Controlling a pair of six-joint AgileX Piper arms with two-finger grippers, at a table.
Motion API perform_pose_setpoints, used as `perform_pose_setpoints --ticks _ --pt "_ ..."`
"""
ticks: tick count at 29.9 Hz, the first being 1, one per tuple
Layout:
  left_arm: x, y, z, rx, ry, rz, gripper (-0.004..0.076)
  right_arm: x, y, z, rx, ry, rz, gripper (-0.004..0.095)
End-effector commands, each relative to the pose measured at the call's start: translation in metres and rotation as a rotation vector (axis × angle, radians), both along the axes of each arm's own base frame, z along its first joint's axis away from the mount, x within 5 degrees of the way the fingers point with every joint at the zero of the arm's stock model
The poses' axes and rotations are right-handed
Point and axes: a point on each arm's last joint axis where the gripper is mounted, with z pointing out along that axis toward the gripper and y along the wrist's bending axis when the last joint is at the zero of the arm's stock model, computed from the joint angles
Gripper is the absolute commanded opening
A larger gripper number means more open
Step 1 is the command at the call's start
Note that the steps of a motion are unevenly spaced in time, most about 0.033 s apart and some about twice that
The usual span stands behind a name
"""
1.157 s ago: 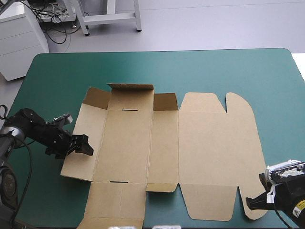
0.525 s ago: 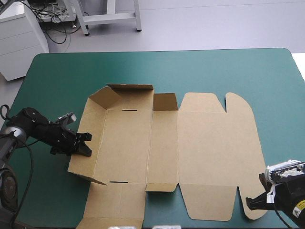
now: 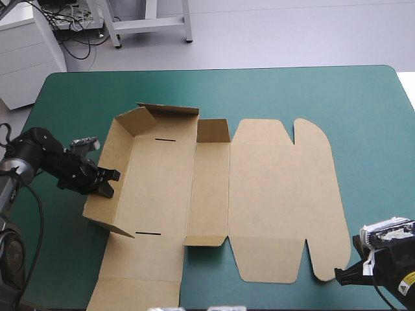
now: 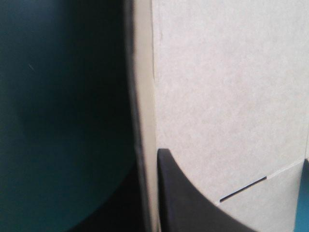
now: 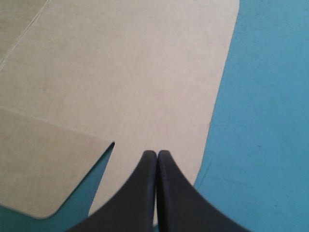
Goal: Fold the box
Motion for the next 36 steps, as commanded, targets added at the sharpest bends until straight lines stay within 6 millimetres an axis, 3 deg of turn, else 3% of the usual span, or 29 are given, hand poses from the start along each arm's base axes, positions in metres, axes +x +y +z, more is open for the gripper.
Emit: perform_pose_setpoints --ticks 1,11,15,23,31,36 --pt "0.005 -0.011 0.045 0.150 -0.099 -0.133 -0.0032 0.004 0.001 0.010 0.012 -0.068 -0.004 -0.0023" --pt "0.041 -0.063 0.110 0.586 -0.405 -0.541 -0.0032 0.004 0.000 0.010 0.010 -0.064 -0.005 -0.0023" --pt "0.055 -0.092 0.126 0.731 -0.500 -0.641 -0.0032 0.004 0.000 0.010 0.010 -0.064 -0.005 -0.0023" --pt "0.067 -0.149 0.121 0.844 -0.622 -0.857 -0.0032 0.004 0.000 0.010 0.027 -0.062 -0.017 -0.0022" --pt "0.062 -0.186 0.121 0.787 -0.759 -0.878 -0.0032 0.005 0.000 0.011 0.035 -0.079 -0.026 -0.0022" --pt "0.059 -0.207 0.131 0.872 -0.911 -0.898 -0.0032 0.006 0.000 0.012 0.046 -0.090 -0.030 -0.0022"
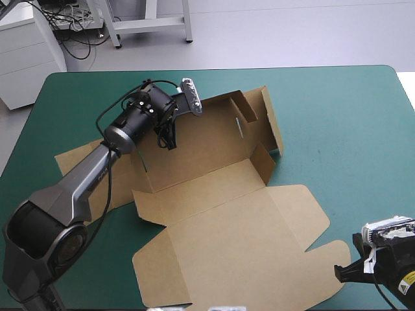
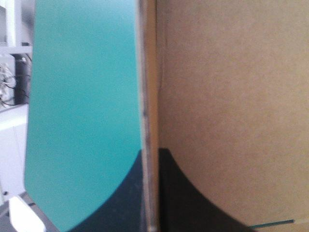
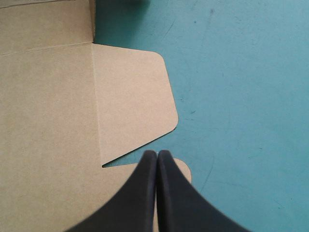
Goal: Fold the box
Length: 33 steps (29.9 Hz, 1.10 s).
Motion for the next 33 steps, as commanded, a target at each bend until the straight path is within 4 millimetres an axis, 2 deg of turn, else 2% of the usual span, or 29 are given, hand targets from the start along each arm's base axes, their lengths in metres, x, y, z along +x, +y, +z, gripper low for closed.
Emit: perform_pose_setpoints --ticks 1,5,10,19,29,33 --pt "-0.010 -0.012 0.040 -0.017 -0.232 -0.072 -0.0032 0.005 0.000 0.011 0.019 -0.080 -0.012 -0.0022" --pt "-0.021 -0.034 0.043 -0.018 -0.270 -0.145 -0.0032 0.005 0.000 0.011 0.030 -0.079 -0.019 -0.0022" --pt "-0.031 -0.048 0.039 -0.027 -0.264 -0.182 -0.0032 0.006 0.000 0.013 0.049 -0.092 -0.033 -0.0022" --pt "-0.048 -0.069 0.010 0.066 -0.322 -0.233 -0.0032 0.010 0.001 0.017 0.129 -0.116 -0.085 -0.0022" --pt "-0.086 -0.092 -0.018 0.208 -0.495 -0.320 -0.0032 0.026 0.004 0.011 0.079 -0.046 -0.092 -0.0022" --pt "-0.100 -0.098 -0.020 0.208 -0.555 -0.346 -0.0032 0.031 0.005 0.009 0.070 -0.019 -0.093 -0.0022"
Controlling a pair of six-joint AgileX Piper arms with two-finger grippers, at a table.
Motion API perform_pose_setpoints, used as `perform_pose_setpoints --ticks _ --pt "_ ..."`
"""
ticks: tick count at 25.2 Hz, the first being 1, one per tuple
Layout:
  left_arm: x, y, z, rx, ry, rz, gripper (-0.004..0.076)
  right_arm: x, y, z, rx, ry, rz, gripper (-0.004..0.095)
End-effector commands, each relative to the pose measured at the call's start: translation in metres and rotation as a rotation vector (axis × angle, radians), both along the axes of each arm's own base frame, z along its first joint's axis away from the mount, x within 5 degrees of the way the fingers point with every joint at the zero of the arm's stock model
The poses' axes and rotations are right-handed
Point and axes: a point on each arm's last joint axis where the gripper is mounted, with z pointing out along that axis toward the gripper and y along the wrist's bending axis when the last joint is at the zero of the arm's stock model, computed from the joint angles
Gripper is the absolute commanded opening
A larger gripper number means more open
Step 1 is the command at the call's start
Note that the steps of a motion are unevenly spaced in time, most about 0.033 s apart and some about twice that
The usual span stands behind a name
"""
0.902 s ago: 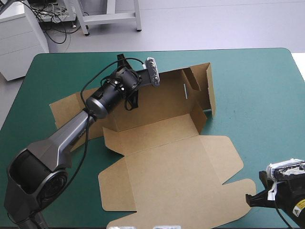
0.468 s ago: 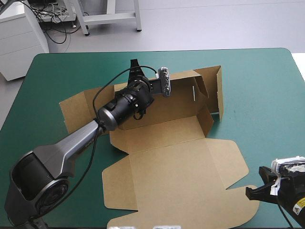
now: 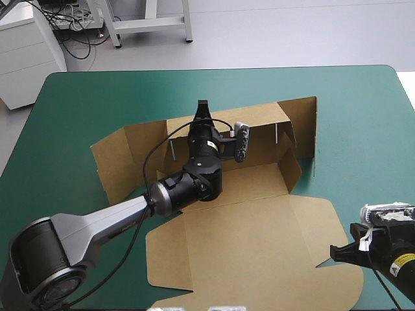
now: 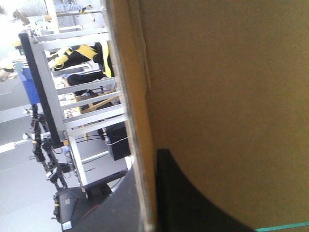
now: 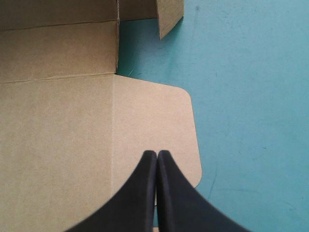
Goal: Fold the box
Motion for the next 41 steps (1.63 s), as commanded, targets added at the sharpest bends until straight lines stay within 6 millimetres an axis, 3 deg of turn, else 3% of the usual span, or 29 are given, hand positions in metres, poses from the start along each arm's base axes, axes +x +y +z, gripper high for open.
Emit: perform_pose_setpoints --ticks 1,10,21,26,28,32,34,41 --pt "-0.021 -0.006 0.022 -0.050 -0.103 -0.086 -0.0032 0.010 0.002 0.009 -0.006 -0.058 0.001 -0.0022" --pt "-0.041 0.008 0.023 -0.079 -0.151 -0.178 -0.0032 0.015 0.002 0.008 -0.018 -0.039 -0.005 -0.0021" --pt "-0.044 0.011 0.010 -0.073 -0.233 -0.223 -0.0032 0.017 0.003 0.009 0.016 -0.032 -0.034 -0.0021" --pt "-0.043 0.015 0.010 -0.078 -0.240 -0.184 -0.0032 0.037 0.001 0.037 -0.038 -0.069 -0.083 -0.0021" --pt "-0.043 0.015 0.010 -0.080 -0.236 -0.182 -0.0032 0.048 0.002 0.051 -0.079 -0.060 -0.076 0.0045" --pt "-0.043 0.015 0.009 -0.082 -0.234 -0.180 -0.0032 0.064 0.011 0.048 -0.100 0.115 -0.040 0.0653" --pt "-0.043 0.015 0.009 -0.082 -0.234 -0.180 -0.0032 0.067 0.012 0.045 -0.106 0.147 -0.034 0.0874" --pt "-0.044 0.015 0.009 -0.083 -0.232 -0.179 -0.0032 0.074 0.011 0.088 -0.094 0.004 -0.064 0.0905"
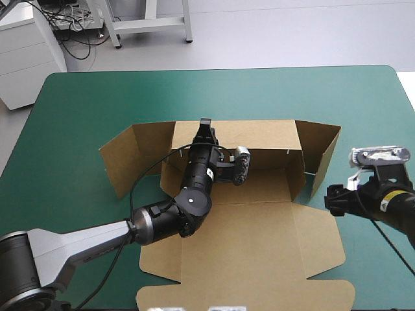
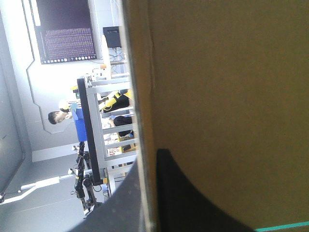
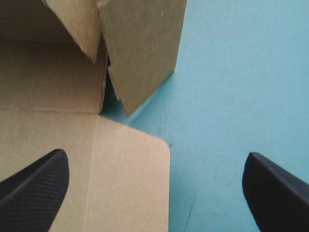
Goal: Fold the box
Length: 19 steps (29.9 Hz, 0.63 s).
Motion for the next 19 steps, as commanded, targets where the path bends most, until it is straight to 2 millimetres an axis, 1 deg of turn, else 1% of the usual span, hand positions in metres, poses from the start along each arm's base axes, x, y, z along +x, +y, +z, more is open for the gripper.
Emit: perform_pose_setpoints --ticks 1,4,6,8,12,15,17,19 --pt "-0.004 0.004 0.023 -0.032 -0.065 -0.007 -0.0032 0.009 -0.003 0.039 -0.020 -0.151 -0.020 0.0902" --pt "-0.004 0.004 0.023 -0.034 -0.062 -0.006 -0.0032 0.027 -0.001 0.062 -0.049 -0.169 -0.036 0.0901" --pt "-0.004 0.004 0.022 -0.038 -0.054 -0.002 -0.0032 0.041 0.001 0.074 -0.078 -0.166 -0.037 0.0901" --pt "-0.004 0.004 0.022 -0.042 -0.048 0.003 -0.0032 0.058 0.005 0.084 -0.100 -0.165 -0.028 0.0901" --pt "-0.004 0.005 0.021 -0.044 -0.045 0.007 -0.0032 0.102 0.012 0.102 -0.124 -0.167 -0.025 0.0901" --pt "-0.004 0.005 0.021 -0.044 -0.045 0.007 -0.0032 0.136 0.010 0.109 -0.141 -0.138 -0.052 0.0897" --pt "-0.004 0.005 0.021 -0.044 -0.045 0.007 -0.0032 0.156 0.005 0.109 -0.160 -0.103 -0.065 0.0897" --pt "-0.004 0.005 0.021 -0.044 -0.045 0.007 -0.0032 0.174 -0.001 0.106 -0.139 -0.061 -0.066 0.0897"
